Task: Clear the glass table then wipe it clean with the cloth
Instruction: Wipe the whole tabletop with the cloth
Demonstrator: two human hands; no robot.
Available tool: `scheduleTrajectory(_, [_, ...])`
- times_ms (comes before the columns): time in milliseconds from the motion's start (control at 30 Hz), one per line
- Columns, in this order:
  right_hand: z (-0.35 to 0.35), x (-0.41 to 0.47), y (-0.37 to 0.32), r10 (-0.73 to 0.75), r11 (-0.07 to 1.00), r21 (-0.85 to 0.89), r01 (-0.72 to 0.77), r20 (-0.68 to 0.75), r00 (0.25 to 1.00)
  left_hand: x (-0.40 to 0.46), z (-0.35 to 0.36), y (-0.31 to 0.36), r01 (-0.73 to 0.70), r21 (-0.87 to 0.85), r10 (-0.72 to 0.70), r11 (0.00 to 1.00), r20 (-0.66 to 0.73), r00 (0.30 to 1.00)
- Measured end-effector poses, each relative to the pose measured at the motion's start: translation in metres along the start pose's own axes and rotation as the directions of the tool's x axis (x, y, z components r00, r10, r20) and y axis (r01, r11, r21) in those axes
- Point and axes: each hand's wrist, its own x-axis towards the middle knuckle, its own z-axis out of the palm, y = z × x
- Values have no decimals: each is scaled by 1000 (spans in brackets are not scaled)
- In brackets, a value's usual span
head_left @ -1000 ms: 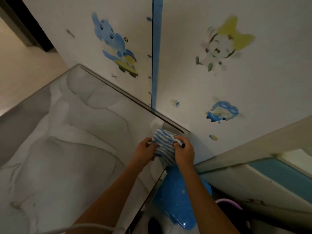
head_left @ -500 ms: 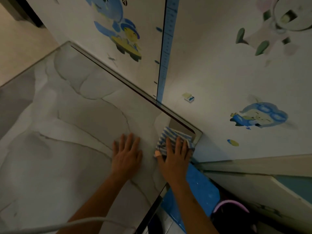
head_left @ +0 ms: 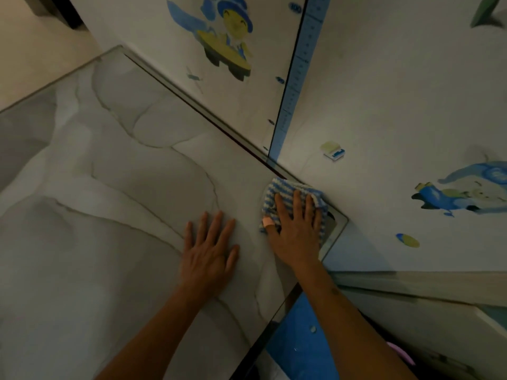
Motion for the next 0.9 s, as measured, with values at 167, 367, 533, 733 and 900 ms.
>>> scheduleTrajectory(167, [9, -49, -18, -105, 994, 34, 104, 14, 994, -2, -5, -1, 16, -163, -24, 986, -45, 999])
scheduleTrajectory(367, [23, -137, -53, -335, 942, 3, 336, 82, 939, -49, -13, -29, 63, -323, -125, 944, -172, 977])
scheduleTrajectory(533, [7, -70, -59, -469, 883, -13, 470, -110, 877, -120, -19, -74, 236, -217, -264, 947, -113, 958])
scheduleTrajectory(733, [28, 15, -151, -411, 911, -64, 408, -38, 911, -172, -15, -141, 397, -149, -413, 906, -102, 905])
scheduleTrajectory(900, [40, -26, -170, -521, 850, -36, 525, 82, 849, -175, -8, -146, 377, -185, -400, 908, -111, 910])
